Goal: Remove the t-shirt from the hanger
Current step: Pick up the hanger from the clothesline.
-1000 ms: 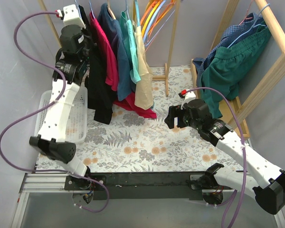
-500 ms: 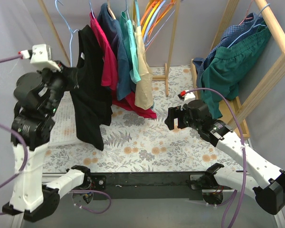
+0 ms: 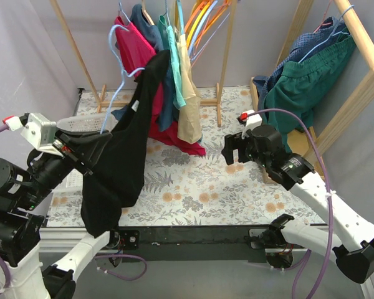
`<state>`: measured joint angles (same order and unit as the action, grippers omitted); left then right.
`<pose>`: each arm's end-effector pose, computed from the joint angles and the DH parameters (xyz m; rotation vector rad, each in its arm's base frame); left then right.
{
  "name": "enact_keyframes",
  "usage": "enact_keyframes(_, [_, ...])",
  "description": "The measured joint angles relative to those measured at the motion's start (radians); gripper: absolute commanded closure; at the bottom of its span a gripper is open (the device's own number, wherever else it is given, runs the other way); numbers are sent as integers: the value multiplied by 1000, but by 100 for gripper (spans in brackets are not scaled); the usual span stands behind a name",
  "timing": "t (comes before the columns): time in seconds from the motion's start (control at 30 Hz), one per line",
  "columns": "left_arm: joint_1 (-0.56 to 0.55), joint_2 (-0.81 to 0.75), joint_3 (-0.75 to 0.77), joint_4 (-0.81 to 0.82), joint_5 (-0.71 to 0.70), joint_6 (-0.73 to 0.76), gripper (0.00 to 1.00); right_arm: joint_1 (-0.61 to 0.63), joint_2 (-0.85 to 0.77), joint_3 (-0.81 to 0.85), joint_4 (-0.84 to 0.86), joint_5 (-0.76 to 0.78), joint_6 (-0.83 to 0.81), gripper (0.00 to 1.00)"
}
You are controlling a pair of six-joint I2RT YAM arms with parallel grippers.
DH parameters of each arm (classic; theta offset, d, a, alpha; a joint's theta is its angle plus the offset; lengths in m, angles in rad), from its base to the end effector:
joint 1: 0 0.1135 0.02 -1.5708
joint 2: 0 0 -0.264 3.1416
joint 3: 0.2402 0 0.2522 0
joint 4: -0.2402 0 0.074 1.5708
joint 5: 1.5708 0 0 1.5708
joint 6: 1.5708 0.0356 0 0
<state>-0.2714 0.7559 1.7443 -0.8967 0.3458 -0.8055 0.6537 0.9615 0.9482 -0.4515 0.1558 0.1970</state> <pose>0.0156 -0.0169 0.5420 -0.1237 1.5849 -1.1118 0.1718 0.1247 0.3378 -0.3675 2.0170 0.3760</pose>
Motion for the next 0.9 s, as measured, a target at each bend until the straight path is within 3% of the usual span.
enact_keyframes(0.37, [0, 23, 3, 58, 393, 44, 100, 0, -111, 186, -116, 144, -89, 6])
enact_keyframes(0.63, [20, 183, 29, 251, 687, 15, 100, -2, -239, 275, -131, 179, -170, 6])
enact_keyframes(0.77, [21, 272, 51, 334, 742, -2, 100, -3, -261, 341, -130, 187, -180, 6])
enact_keyframes(0.9, [21, 244, -107, 405, 730, -6, 100, -4, -259, 351, -147, 190, -184, 6])
